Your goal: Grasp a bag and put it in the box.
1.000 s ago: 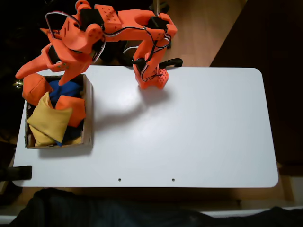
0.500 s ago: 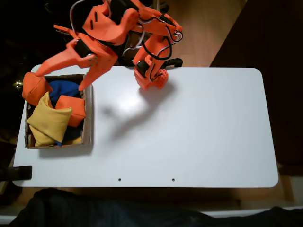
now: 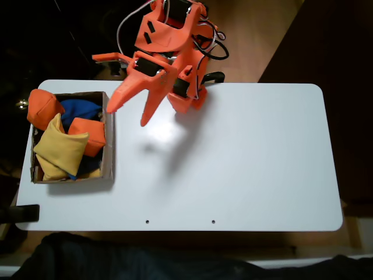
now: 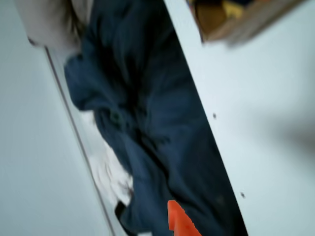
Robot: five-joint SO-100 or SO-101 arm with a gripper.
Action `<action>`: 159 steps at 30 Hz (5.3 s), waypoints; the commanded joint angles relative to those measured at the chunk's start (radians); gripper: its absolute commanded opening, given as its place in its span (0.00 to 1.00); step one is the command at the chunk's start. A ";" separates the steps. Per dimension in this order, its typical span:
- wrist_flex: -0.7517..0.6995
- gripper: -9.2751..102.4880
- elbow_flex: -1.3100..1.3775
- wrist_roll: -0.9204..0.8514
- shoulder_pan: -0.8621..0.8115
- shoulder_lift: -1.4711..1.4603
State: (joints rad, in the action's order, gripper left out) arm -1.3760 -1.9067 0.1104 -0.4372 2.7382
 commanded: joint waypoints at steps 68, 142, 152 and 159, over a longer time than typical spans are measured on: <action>0.284 0.08 -1.028 -0.055 0.471 0.446; 0.025 0.08 -1.023 -0.101 0.515 0.557; 0.025 0.08 -1.023 -0.101 0.515 0.557; 0.025 0.08 -1.023 -0.101 0.515 0.557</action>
State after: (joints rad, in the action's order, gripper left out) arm -1.3484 -2.9698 0.0138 0.0721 3.2919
